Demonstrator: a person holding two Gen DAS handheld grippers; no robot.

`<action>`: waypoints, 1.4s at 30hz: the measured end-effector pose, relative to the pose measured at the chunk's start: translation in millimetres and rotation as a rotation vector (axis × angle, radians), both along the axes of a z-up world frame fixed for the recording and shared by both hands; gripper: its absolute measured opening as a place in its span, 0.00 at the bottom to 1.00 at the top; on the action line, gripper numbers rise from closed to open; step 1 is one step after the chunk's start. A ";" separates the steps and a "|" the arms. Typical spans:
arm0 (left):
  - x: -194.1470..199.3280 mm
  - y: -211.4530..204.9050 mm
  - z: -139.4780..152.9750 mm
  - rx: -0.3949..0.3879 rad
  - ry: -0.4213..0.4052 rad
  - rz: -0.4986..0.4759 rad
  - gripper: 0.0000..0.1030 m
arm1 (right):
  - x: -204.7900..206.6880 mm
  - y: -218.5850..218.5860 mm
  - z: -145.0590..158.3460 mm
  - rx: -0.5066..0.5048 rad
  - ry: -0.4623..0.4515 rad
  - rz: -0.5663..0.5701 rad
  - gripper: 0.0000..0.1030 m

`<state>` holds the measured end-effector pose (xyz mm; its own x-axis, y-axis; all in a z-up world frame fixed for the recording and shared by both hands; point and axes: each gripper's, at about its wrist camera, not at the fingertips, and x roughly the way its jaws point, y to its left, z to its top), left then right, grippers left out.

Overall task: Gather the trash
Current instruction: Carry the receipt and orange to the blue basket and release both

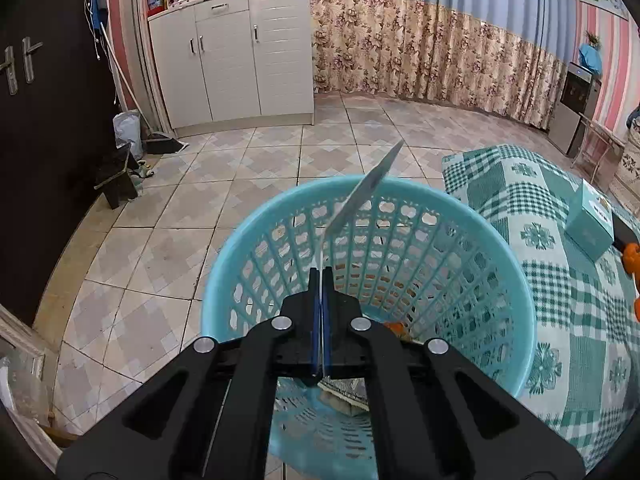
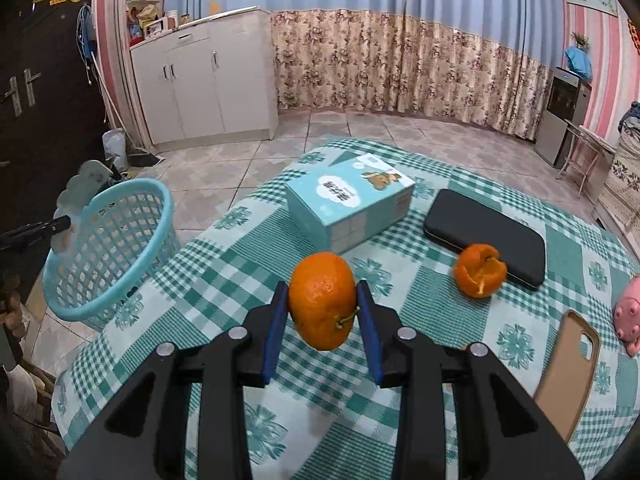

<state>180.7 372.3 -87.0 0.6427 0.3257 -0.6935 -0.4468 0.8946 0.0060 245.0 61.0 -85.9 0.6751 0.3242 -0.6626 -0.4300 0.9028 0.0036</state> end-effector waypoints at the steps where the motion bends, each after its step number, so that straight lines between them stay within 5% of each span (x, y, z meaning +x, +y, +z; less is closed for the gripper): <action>1: 1.0 3.5 -0.4 -0.008 -0.005 0.003 0.00 | -0.1 1.9 1.1 -0.002 -0.004 0.002 0.34; 4: 3.7 10.2 -1.2 -0.037 -0.007 -0.002 0.08 | 0.5 6.3 1.2 -0.002 -0.008 0.000 0.34; 6: 2.0 10.7 1.4 -0.024 -0.015 0.002 0.34 | 0.8 7.9 1.0 -0.004 -0.006 0.000 0.34; 8: -1.7 8.9 5.2 0.001 -0.030 0.011 0.47 | 1.8 10.7 1.4 -0.006 -0.005 0.001 0.34; 18: -30.4 25.5 41.5 0.055 -0.129 0.084 0.84 | 2.6 51.8 9.4 0.017 -0.022 0.055 0.34; 25: -49.6 38.9 44.2 0.087 -0.154 0.150 0.93 | -4.0 116.7 19.8 0.030 -0.062 0.159 0.34; 35: -57.8 71.0 24.5 0.018 -0.147 0.214 0.93 | -13.9 199.0 3.7 0.009 -0.049 0.297 0.34; 42: -60.8 74.7 20.0 -0.001 -0.156 0.218 0.93 | -5.1 221.2 -11.1 -0.007 -0.018 0.333 0.37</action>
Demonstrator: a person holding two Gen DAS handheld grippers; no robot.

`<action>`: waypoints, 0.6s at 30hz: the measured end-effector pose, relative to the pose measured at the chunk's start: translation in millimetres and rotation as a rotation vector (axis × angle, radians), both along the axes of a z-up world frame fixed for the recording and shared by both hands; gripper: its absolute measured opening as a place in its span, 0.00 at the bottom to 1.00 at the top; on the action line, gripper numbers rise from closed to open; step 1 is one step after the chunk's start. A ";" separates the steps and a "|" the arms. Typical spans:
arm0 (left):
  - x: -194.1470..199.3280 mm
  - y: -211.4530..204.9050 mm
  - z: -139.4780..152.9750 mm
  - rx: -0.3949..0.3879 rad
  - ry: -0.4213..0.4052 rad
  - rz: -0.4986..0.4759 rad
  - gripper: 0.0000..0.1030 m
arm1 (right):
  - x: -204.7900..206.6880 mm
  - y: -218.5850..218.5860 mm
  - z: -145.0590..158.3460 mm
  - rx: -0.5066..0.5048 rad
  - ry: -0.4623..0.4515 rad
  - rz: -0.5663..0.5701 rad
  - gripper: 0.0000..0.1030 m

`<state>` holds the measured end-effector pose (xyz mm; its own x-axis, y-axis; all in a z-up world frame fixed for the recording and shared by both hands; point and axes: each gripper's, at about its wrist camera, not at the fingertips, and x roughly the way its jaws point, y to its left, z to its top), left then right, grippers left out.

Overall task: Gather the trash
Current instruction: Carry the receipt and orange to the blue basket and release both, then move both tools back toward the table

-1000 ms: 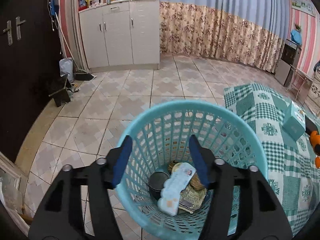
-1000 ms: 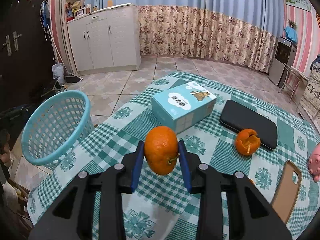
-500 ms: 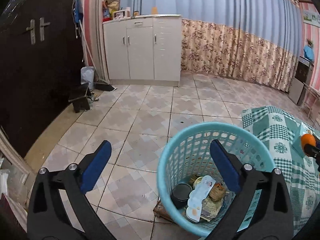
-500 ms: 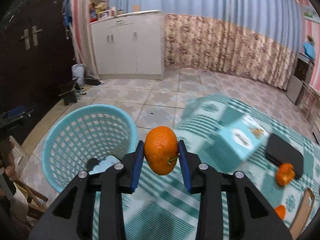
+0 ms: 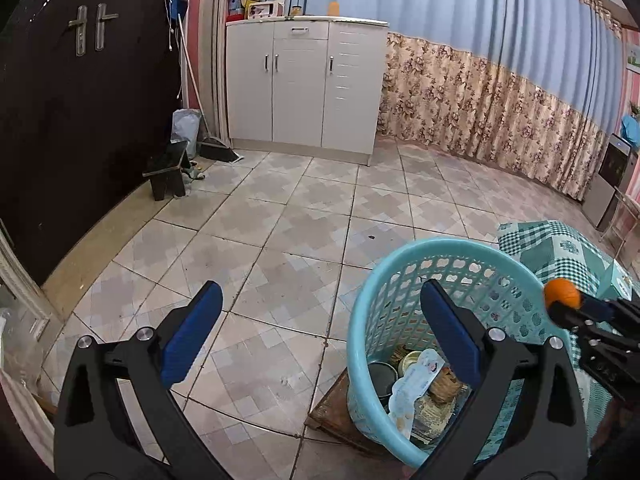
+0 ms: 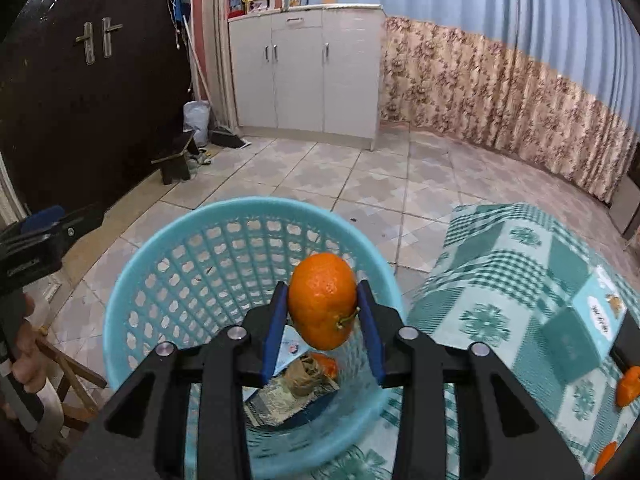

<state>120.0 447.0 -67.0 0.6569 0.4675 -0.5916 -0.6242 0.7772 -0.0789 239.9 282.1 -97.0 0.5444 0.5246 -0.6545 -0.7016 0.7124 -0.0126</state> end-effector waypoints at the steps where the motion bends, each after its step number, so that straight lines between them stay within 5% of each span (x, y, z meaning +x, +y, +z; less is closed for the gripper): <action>1: 0.2 -0.6 0.7 -0.001 -0.003 -0.002 0.93 | -1.2 1.1 0.5 -0.003 -0.008 0.013 0.40; 5: 0.6 -5.8 5.3 0.015 -0.005 -0.003 0.93 | -7.7 -2.0 7.7 -0.012 -0.067 0.024 0.68; 18: -4.0 -42.3 38.7 0.074 -0.006 -0.020 0.95 | -6.6 -88.6 41.8 0.030 -0.105 -0.066 0.89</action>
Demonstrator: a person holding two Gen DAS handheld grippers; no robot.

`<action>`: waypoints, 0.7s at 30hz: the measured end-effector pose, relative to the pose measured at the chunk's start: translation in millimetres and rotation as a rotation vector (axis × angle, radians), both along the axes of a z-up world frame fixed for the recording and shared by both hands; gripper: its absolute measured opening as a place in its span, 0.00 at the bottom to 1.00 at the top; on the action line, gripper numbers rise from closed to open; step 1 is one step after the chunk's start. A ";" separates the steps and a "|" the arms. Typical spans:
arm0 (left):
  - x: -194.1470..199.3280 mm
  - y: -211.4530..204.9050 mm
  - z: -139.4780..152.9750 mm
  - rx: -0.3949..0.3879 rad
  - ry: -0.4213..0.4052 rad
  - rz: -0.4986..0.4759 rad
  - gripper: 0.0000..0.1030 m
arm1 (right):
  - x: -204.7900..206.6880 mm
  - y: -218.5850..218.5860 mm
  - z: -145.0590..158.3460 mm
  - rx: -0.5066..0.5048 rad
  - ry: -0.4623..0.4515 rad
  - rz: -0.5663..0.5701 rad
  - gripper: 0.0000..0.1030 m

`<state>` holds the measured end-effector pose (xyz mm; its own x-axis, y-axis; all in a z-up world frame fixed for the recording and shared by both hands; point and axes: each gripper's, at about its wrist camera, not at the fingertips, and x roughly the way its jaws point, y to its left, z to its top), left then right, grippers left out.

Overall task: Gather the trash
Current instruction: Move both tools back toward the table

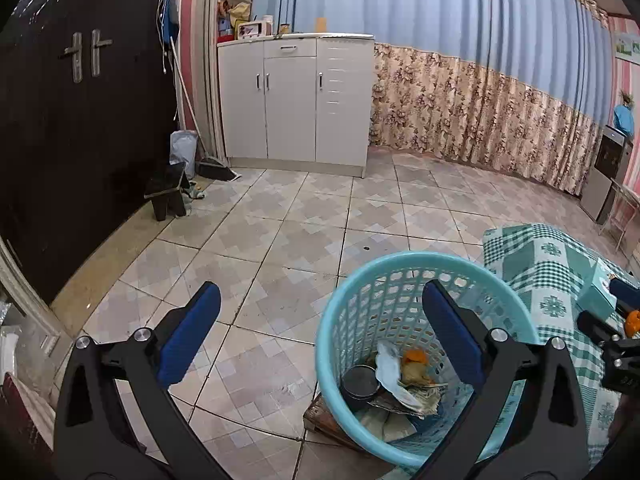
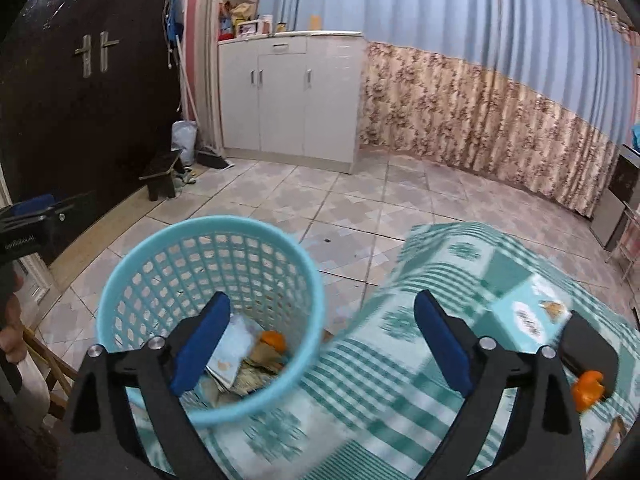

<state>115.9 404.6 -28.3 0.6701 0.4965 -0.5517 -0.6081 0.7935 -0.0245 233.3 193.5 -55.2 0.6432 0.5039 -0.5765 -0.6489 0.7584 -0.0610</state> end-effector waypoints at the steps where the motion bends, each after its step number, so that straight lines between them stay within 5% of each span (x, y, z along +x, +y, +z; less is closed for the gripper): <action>1: -0.3 -6.4 3.3 0.006 0.002 -0.005 0.95 | 0.3 -11.2 2.6 0.002 0.000 -0.008 0.89; 15: 19.0 -91.6 2.9 0.020 0.024 -0.112 0.95 | 11.7 -197.3 -9.2 -0.098 -0.027 -0.231 0.92; 21: 41.9 -130.4 -14.2 -0.021 0.039 -0.186 0.95 | 18.0 -264.8 -29.1 -0.101 0.035 -0.340 0.92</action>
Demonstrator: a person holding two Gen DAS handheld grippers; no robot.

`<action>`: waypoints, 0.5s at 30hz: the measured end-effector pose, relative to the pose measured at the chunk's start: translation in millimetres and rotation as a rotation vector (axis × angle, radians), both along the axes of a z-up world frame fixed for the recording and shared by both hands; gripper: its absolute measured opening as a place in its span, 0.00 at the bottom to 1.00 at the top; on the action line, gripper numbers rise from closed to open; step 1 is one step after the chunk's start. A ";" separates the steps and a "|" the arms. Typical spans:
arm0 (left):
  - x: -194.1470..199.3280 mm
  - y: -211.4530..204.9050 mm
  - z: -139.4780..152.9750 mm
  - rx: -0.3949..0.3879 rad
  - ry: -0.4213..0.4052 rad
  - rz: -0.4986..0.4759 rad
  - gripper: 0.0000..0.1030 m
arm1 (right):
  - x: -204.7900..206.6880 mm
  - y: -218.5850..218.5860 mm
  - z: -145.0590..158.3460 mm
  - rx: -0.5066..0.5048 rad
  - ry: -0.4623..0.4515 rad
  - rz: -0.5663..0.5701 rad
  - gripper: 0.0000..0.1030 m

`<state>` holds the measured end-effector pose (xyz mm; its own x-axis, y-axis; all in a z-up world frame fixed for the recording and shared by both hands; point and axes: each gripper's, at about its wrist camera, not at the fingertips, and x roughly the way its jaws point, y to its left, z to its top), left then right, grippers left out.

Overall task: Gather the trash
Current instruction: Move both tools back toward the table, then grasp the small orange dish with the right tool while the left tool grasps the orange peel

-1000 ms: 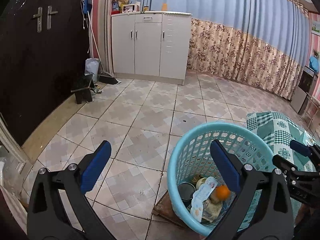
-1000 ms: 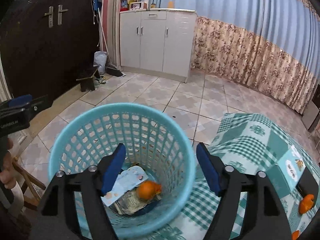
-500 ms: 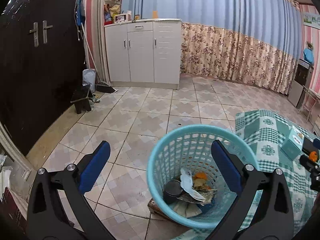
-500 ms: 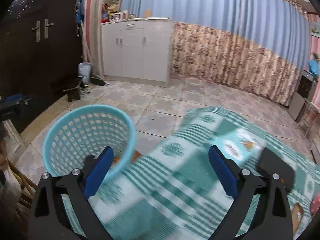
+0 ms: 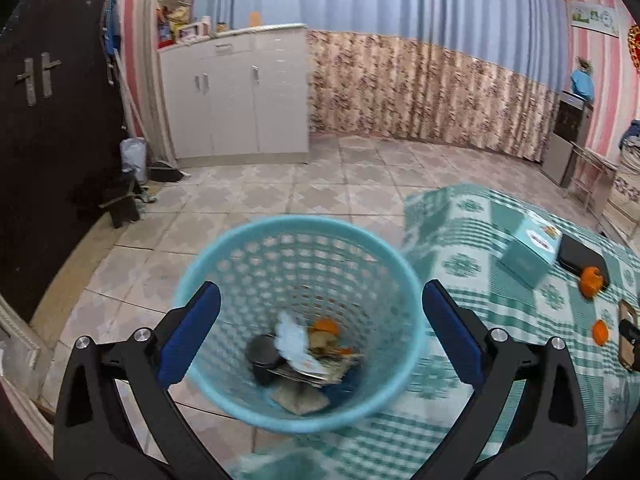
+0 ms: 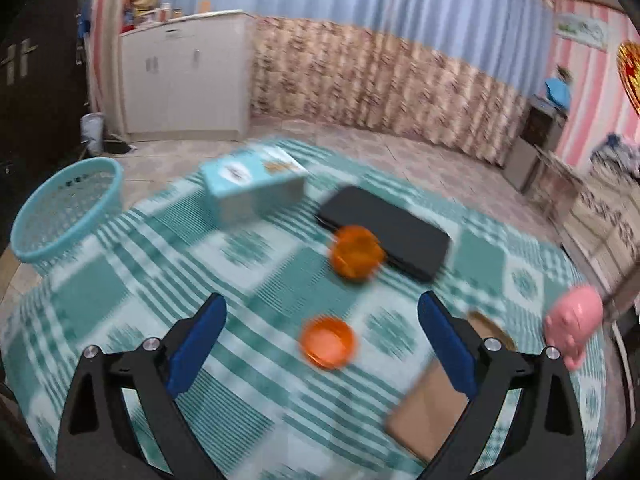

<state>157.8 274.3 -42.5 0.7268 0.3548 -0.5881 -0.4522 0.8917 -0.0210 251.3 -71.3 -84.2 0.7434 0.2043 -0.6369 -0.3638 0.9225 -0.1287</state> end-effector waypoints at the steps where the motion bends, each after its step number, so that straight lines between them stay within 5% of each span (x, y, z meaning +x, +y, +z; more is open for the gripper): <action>1: 3.8 -6.8 -3.1 -0.009 0.003 -0.013 0.95 | 1.4 -9.7 -4.6 0.007 0.015 -0.016 0.92; 15: 48.7 -84.7 -37.4 -0.010 0.085 -0.155 0.95 | 31.0 -16.2 -48.6 0.038 0.145 -0.039 0.91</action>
